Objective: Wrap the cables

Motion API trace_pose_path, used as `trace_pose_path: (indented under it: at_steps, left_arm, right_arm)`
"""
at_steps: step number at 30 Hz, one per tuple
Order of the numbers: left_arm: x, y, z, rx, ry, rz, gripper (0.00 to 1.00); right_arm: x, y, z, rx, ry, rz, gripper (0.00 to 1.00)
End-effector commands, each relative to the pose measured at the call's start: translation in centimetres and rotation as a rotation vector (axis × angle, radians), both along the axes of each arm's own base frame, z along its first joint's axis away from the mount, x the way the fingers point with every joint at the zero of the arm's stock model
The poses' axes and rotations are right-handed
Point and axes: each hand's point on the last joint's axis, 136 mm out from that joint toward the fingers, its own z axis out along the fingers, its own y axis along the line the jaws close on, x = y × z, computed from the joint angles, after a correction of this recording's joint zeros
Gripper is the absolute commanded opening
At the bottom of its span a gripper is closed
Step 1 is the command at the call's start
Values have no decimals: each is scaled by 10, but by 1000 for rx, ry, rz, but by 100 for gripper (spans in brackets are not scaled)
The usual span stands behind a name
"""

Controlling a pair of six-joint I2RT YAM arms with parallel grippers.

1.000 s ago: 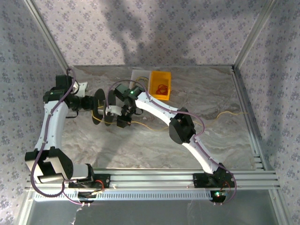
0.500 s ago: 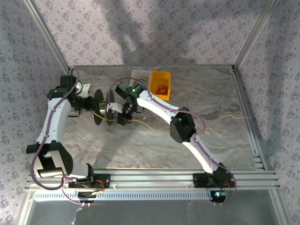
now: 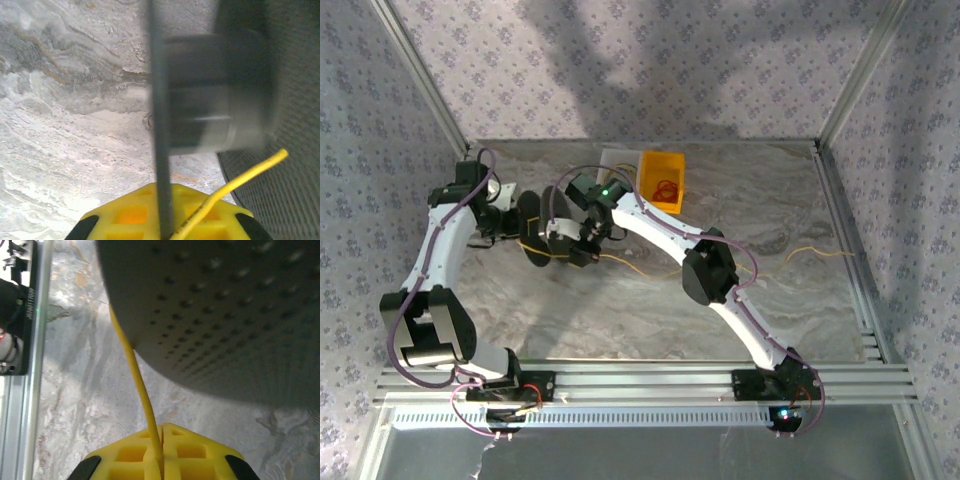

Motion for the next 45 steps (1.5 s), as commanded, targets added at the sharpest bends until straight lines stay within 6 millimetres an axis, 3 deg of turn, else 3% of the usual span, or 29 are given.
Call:
trace_pose_path:
  at_steps: [1, 10, 15, 17, 19, 30, 38, 45]
  left_arm:
    - [3, -2, 1, 0, -6, -16, 2]
    - [8, -1, 4, 2, -23, -6, 0]
    - [15, 0, 33, 12, -92, 2, 0]
    - [18, 2, 47, 23, -117, 4, 0]
    - [20, 1, 62, 22, -143, 1, 0]
    - [26, 2, 140, 34, -317, -1, 0]
    - [27, 1, 159, 70, -363, -4, 0]
    - [14, -11, 197, 43, -459, -9, 0]
  right_arm:
    - [-4, -5, -18, -47, 46, -6, 0]
    - [2, -10, -27, -74, 45, -37, 1]
    - [5, -19, -24, -79, 63, -44, 59]
    - [7, -22, -15, -59, 65, -52, 73]
    - [10, -27, -2, -31, 50, -73, 81]
    - [3, -79, 69, 68, -35, -150, 89]
    - [-12, -93, 140, 254, -67, -171, 98]
    - [-20, -113, 134, 223, -114, -221, 99]
